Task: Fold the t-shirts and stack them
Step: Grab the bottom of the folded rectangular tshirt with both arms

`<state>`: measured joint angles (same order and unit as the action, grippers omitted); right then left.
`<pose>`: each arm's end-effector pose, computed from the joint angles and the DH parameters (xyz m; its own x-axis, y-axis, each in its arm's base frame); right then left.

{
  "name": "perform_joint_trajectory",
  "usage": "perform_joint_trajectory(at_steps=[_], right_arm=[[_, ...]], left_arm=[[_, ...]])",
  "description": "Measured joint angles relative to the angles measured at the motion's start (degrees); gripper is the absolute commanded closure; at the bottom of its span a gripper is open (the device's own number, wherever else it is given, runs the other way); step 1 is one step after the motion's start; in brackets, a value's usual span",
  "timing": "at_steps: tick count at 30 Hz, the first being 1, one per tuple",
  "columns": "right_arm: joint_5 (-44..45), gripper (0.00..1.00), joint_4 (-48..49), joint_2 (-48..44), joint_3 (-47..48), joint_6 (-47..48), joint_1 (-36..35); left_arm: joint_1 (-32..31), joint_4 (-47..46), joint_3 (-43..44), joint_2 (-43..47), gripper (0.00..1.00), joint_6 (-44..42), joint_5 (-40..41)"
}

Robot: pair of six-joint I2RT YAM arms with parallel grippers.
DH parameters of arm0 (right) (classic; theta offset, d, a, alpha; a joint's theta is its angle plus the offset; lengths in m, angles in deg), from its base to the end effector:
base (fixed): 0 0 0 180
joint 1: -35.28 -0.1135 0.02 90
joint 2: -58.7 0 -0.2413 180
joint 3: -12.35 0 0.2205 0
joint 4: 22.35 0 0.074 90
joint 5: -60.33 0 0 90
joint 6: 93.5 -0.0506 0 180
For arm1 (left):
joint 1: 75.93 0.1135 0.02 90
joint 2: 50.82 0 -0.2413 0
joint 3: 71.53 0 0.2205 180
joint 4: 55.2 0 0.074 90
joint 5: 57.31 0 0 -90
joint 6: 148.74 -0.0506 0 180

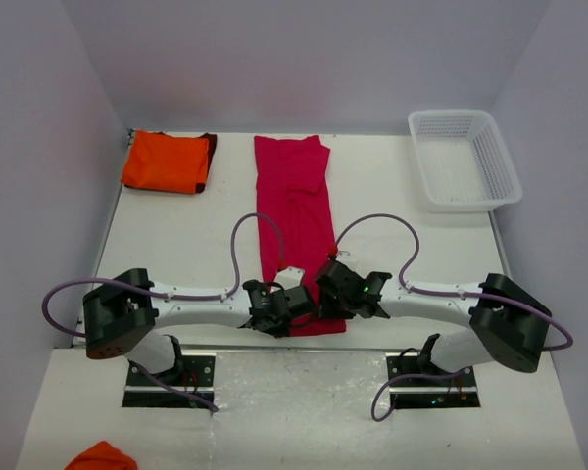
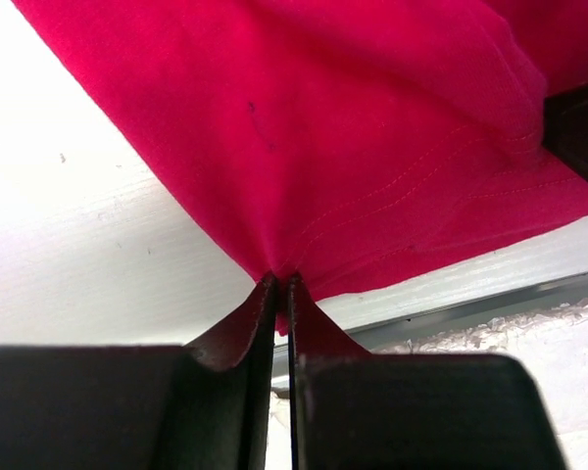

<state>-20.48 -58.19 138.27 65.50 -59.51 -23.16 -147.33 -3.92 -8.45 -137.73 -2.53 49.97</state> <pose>0.1280 0.1930 0.1430 -0.9241 0.0593 -0.3774 -0.0644 0.9496 0.3069 0.0908 -0.2228 0.1472 -0.9033 0.1962 -0.3815 0.2336 0.9708 -0.0539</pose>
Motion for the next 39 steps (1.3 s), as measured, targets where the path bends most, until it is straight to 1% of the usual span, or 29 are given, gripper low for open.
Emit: perform_joint_trajectory(at_steps=[1, 3, 5, 6, 7, 8, 9, 10, 11, 12, 15, 16, 17, 19, 21, 25, 29, 35, 39], right_arm=[[0.0, 0.59, 0.1, 0.0, 0.0, 0.0, 0.0], [0.0, 0.59, 0.3, 0.2, 0.0, 0.0, 0.0], [-0.1, 0.59, 0.5, 0.3, 0.1, -0.1, 0.0], [-0.2, 0.62, 0.5, 0.3, 0.1, -0.1, 0.0], [-0.2, 0.64, 0.5, 0.4, 0.1, -0.1, 0.0], [-0.2, 0.67, 0.5, 0.5, 0.1, -0.2, 0.0], [-0.2, 0.74, 0.7, 0.6, 0.1, -0.3, 0.0], [-0.2, 0.74, 0.7, 0.7, 0.2, -0.3, 0.1], [-0.2, 0.80, 0.8, 0.8, 0.2, -0.5, 0.1], [-0.3, 0.82, 0.9, 1.0, 0.2, -0.5, 0.1], [-0.4, 0.81, 1.1, 1.3, 0.2, -0.6, 0.2], [-0.4, 0.80, 1.1, 1.3, 0.2, -0.6, 0.2], [-0.5, 0.75, 1.2, 1.3, 0.2, -0.6, 0.2], [-0.9, 0.69, 1.5, 1.4, 0.3, -0.8, 0.3], [-1.2, 0.65, 1.7, 1.5, 0.4, -0.8, 0.3], [-1.4, 0.63, 1.9, 1.6, 0.7, -0.8, 0.3], [-1.4, 0.60, 2.0, 1.6, 0.7, -0.9, 0.3], [-1.0, 0.49, 1.0, -0.3, 0.1, -0.4, 0.2], [0.6, 0.47, -1.2, -2.9, 0.2, -0.2, -0.7]], left_arm=[[0.0, 0.0, -0.1, 0.2, 0.89, 0.2, 0.0], [0.0, 0.1, -0.2, 0.5, 0.83, 0.3, 0.0], [0.0, 0.1, -0.3, 0.7, 0.80, 0.3, 0.0], [0.0, 0.1, -0.3, 0.7, 0.79, 0.4, 0.0], [0.0, 0.1, -0.3, 0.8, 0.80, 0.4, 0.0], [0.0, 0.1, -0.3, 0.7, 0.84, 0.4, 0.0], [0.0, 0.1, -0.3, 0.7, 1.00, 0.4, 0.0], [0.0, 0.2, -0.3, 0.7, 1.00, 0.6, 0.0], [-0.1, 0.2, -0.3, 0.8, 1.00, 0.6, 0.1], [-0.1, 0.2, -0.3, 0.8, 1.00, 0.9, 0.1], [-0.3, 0.2, -0.4, 1.0, 1.00, 1.3, 0.2], [-0.4, 0.2, -0.5, 1.3, 1.00, 1.3, 0.2], [-0.4, 0.3, -0.7, 1.5, 1.00, 1.4, 0.3], [-0.4, 0.3, -1.0, 2.1, 0.98, 1.6, 0.4], [-0.4, 0.4, -1.1, 2.4, 0.93, 1.7, 0.5], [-0.4, 0.5, -1.1, 2.4, 0.90, 1.8, 0.5], [-0.4, 0.6, -1.2, 2.4, 0.83, 1.8, 0.5], [-0.4, 1.0, -1.9, 2.4, 0.82, 1.8, 0.5], [-0.4, 1.1, -2.0, 2.4, 0.82, 1.8, 0.5]])
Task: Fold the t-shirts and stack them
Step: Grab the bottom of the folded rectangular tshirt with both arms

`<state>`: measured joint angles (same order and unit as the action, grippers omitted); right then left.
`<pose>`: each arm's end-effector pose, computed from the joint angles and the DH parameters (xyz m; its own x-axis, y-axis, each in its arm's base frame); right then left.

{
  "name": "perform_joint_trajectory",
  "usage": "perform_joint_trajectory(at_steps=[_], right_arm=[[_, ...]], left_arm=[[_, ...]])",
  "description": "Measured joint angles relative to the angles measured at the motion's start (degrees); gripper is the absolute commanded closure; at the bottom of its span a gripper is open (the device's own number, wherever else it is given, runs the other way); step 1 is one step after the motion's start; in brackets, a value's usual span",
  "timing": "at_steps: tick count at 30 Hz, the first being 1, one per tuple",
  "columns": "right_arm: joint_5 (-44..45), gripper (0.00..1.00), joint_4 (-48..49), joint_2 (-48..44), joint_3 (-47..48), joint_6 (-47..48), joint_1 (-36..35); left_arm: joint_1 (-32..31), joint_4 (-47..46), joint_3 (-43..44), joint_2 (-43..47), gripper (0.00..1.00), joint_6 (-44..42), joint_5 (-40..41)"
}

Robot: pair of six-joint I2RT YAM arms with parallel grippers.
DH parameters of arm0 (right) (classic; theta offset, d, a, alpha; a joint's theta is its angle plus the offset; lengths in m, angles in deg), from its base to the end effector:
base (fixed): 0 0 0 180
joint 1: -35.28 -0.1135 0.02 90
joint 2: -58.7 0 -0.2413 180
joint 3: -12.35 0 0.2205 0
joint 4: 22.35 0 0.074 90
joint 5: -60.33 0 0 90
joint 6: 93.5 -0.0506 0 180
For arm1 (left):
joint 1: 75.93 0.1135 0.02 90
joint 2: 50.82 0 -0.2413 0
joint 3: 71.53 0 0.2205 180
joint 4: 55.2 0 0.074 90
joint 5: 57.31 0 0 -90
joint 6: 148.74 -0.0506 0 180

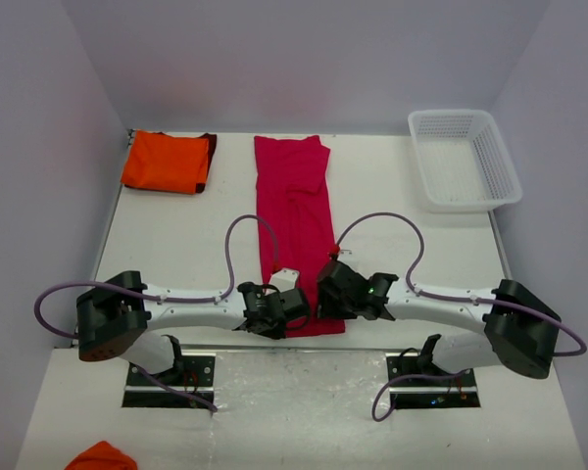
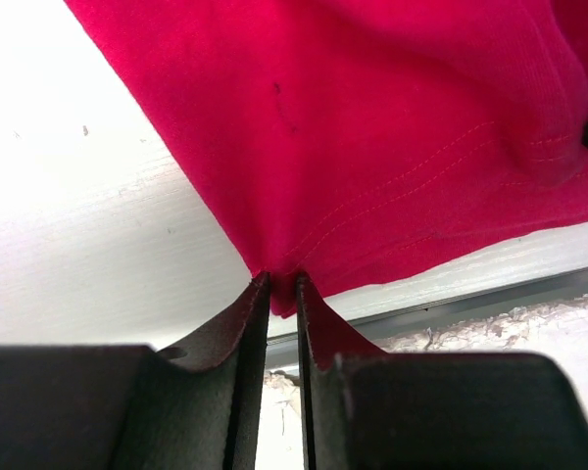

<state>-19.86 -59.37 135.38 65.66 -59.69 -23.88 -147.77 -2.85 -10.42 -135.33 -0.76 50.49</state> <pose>0.1243 0.1914 0.1532 -0.9151 0.0644 -0.3980 -0.0764 0.9415 0.3281 0.0862 -0.2131 0.1477 -0.9073 0.1761 -0.3817 0.2111 0.9761 -0.0516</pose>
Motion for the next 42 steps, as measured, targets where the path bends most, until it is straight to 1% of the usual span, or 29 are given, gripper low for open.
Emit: perform_joint_trajectory(at_steps=[2, 6, 8, 10, 15, 16, 18, 28, 42], right_arm=[[0.7, 0.49, -1.3, -1.1, 0.2, 0.0, -0.6], [1.8, 0.57, -3.8, -2.3, 0.9, -0.2, -1.1], [2.8, 0.59, -5.1, -2.8, 1.0, -0.5, -1.3], [3.2, 0.65, -6.1, -3.3, 1.0, -0.8, -1.4], [4.3, 0.85, -7.1, -4.5, 1.0, -1.7, -1.6], [4.3, 0.93, -7.2, -4.4, 1.0, -1.7, -1.6], [4.4, 0.99, -7.4, -4.4, 1.0, -1.9, -1.6], [3.9, 1.00, -4.7, 1.5, -0.5, -3.0, -1.6], [3.7, 1.00, -3.1, 2.1, -0.8, -5.8, -1.6]], left_arm=[[0.0, 0.0, 0.0, 0.0, 0.82, 0.0, 0.0], [0.0, 0.0, 0.0, 0.0, 0.82, 0.0, 0.0], [0.0, 0.0, 0.0, 0.0, 0.83, 0.0, 0.0], [0.0, 0.0, 0.0, 0.0, 0.83, 0.0, 0.0], [0.0, 0.0, 0.0, 0.0, 0.84, 0.0, 0.0], [0.0, 0.0, 0.0, 0.0, 0.84, 0.0, 0.0], [0.0, 0.0, 0.0, 0.0, 0.84, 0.0, 0.0], [0.0, 0.1, -0.2, 1.0, 0.85, 0.0, 0.2], [0.0, 0.5, -1.4, 2.4, 0.85, 0.0, 0.2]])
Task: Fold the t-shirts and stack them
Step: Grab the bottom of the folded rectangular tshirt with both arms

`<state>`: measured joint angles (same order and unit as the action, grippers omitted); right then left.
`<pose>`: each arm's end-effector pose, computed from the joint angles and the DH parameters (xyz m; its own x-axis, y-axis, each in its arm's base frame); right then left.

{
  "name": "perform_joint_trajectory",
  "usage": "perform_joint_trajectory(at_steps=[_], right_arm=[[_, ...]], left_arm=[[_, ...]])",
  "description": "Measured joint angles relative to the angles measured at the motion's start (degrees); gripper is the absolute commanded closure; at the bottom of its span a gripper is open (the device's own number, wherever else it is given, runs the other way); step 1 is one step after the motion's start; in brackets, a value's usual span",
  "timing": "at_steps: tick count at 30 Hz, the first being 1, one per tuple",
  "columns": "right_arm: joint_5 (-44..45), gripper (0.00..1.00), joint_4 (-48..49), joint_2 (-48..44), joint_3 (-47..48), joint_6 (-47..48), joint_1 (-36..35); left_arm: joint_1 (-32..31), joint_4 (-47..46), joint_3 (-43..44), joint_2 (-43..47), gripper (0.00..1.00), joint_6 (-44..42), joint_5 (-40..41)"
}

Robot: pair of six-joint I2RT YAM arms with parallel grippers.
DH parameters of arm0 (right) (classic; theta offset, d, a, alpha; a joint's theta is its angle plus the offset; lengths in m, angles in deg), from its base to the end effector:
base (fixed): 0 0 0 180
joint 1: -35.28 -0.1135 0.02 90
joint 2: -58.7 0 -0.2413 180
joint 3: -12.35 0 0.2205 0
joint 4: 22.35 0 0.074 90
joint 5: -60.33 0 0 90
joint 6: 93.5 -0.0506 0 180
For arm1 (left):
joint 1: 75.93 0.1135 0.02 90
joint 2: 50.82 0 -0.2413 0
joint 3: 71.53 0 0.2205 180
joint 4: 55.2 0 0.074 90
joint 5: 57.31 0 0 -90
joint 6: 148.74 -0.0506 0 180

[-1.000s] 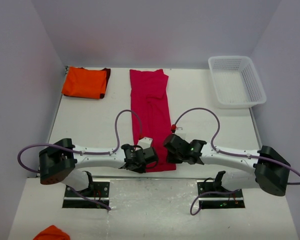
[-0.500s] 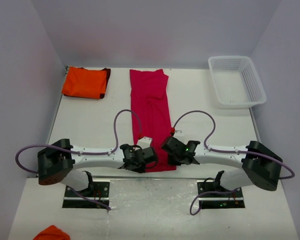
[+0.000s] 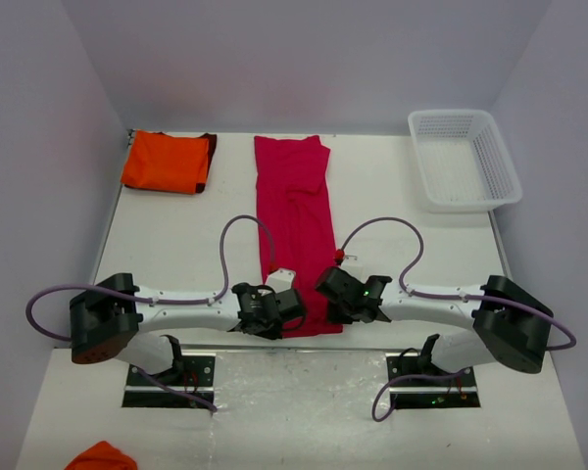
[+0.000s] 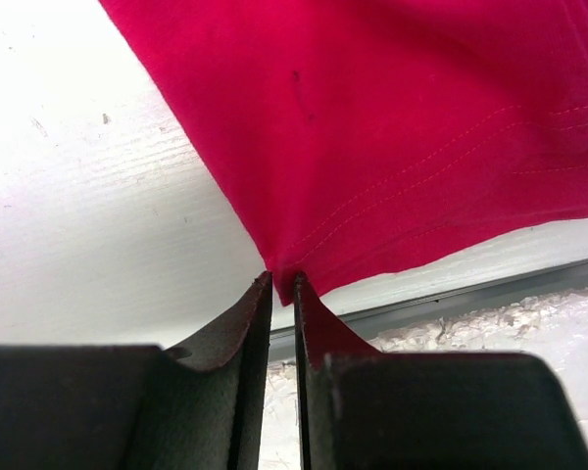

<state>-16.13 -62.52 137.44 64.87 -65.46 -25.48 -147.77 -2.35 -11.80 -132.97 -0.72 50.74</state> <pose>0.1178 0.1862 0.1399 -0.9187 0.1155 -0.3776 0.0178 0.9674 0.2527 0.0841 -0.2060 0.1503 -0.9051 0.1718 -0.3888 0.2098 0.9761 -0.0570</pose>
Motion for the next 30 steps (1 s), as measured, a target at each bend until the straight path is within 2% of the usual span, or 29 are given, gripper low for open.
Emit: perform_joint_trajectory(at_steps=[12, 16, 17, 30], right_arm=[[0.0, 1.00, 0.0, 0.0, 0.0, -0.2, 0.0], [0.0, 1.00, 0.0, 0.0, 0.0, -0.3, 0.0], [0.0, 1.00, 0.0, 0.0, 0.0, -0.3, 0.0], [0.0, 1.00, 0.1, 0.8, 0.5, -0.9, 0.0]], left_arm=[[0.0, -0.6, -0.4, -0.8, 0.78, -0.1, -0.4], [0.0, -1.0, -0.5, -0.8, 0.98, -0.1, -0.5], [0.0, -1.2, -0.6, -0.8, 1.00, -0.1, -0.6], [0.0, -1.7, -2.4, 1.1, 1.00, 0.5, -0.7]])
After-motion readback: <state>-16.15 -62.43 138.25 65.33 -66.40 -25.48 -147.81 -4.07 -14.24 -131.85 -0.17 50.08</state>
